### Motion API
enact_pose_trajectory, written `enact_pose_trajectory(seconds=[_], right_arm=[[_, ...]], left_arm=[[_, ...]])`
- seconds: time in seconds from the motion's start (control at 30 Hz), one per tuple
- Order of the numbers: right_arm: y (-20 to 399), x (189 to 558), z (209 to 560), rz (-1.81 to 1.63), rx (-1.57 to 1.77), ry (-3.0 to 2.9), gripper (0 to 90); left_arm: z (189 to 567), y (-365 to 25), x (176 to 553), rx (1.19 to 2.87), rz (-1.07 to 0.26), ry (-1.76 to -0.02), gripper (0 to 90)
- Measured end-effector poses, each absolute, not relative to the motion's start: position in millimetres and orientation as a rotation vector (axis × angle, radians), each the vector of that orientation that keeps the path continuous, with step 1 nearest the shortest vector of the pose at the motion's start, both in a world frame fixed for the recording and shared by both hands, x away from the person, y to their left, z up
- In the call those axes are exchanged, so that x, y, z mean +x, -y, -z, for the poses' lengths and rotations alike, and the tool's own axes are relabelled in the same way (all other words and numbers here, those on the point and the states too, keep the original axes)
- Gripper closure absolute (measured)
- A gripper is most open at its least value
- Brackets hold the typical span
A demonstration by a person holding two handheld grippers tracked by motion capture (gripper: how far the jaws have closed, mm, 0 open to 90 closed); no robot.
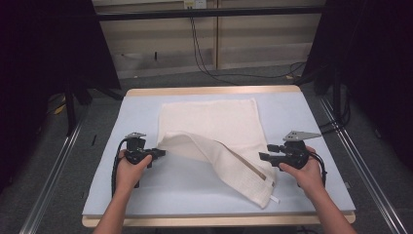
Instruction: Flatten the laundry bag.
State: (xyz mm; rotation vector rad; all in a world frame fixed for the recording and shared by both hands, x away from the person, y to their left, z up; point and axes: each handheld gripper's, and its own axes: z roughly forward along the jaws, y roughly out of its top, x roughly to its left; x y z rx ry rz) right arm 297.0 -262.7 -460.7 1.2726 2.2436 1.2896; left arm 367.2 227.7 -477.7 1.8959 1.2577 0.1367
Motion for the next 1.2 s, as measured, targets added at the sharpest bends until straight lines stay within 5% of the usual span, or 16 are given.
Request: enact_pose_trajectory(seconds=[0.47,0.73,1.2], right_arm=[[259,304,481,-1.102,1.302,-2.295,49.2],[261,304,484,-1.066,1.317,-2.297,61.8],[261,305,484,-1.057,1.317,-2.278,77.3]], left_arm=[[477,-244,367,1.957,-0.195,-1.288,69.4],[475,-254,362,1.92,-0.195,-1.312,66.4],[468,-265,355,1.89,-0.195,-1.324,46.0]])
